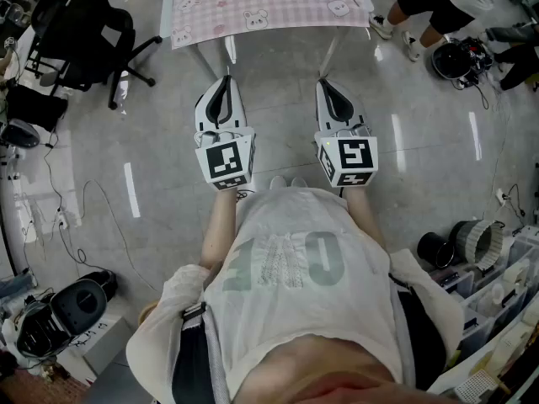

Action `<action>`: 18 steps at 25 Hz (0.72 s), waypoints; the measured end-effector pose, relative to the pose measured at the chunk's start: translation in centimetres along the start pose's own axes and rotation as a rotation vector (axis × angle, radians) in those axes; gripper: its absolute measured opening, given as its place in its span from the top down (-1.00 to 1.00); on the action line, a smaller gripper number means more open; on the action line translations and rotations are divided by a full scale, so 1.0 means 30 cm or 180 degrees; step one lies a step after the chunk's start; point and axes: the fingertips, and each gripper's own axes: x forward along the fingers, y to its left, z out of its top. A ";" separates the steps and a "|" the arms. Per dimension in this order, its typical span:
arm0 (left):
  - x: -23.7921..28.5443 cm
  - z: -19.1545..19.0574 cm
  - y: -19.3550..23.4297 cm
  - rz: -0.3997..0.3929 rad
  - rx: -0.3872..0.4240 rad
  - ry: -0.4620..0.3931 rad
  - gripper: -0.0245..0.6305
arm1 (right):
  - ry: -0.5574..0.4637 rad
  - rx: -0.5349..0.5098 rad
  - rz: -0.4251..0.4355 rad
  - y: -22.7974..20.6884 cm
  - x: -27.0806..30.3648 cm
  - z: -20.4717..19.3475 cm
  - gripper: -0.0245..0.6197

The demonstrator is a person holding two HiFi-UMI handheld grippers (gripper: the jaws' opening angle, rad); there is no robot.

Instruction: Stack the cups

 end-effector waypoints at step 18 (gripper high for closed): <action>0.072 -0.074 -0.015 0.0167 -0.0021 0.0164 0.85 | 0.0027 0.0215 0.0122 -0.101 0.035 -0.049 0.83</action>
